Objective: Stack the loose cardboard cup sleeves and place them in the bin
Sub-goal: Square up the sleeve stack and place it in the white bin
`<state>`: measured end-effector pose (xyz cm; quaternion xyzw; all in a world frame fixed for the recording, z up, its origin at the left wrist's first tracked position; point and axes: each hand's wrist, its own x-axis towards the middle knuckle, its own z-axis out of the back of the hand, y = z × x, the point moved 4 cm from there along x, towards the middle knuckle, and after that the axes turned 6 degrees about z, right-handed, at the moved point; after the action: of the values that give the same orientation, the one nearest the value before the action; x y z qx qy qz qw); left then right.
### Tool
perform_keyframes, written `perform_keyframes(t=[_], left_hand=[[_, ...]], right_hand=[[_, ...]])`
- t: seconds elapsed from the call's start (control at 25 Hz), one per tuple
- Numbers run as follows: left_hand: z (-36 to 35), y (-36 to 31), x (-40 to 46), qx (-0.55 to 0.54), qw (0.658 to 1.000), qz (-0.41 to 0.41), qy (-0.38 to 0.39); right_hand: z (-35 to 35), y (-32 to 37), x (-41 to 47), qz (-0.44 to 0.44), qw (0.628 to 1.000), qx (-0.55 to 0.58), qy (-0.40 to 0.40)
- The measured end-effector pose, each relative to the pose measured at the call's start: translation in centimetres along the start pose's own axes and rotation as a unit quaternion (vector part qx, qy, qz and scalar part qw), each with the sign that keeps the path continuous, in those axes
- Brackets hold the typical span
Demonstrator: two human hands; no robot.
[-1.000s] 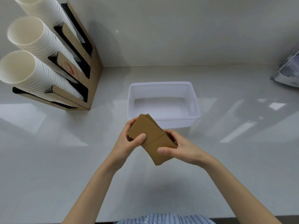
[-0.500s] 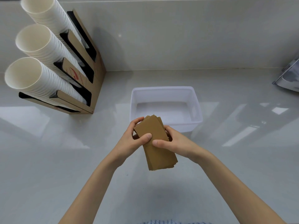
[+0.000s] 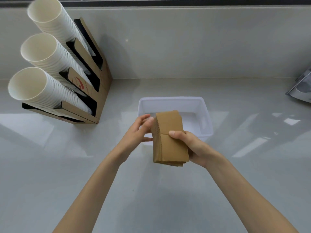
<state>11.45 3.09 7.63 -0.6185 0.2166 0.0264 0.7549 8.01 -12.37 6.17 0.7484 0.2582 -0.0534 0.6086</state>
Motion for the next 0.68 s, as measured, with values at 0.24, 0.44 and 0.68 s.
perform_keyframes(t=[0.24,0.44,0.68], left_hand=[[4.7,0.2,2.5,0.052,0.993,0.005,-0.104],[6.1,2.1,4.7,0.074,0.984,0.056,-0.151],[5.4,3.0,6.8,0.084,0.983,0.082,-0.138]], right_hand=[[2.3,3.2,2.0,0.013,0.999,0.015,-0.045],[3.5,4.8,5.2,0.004,0.997,0.029,-0.075],[4.3,3.2,9.8,-0.055,0.991,0.032,-0.119]])
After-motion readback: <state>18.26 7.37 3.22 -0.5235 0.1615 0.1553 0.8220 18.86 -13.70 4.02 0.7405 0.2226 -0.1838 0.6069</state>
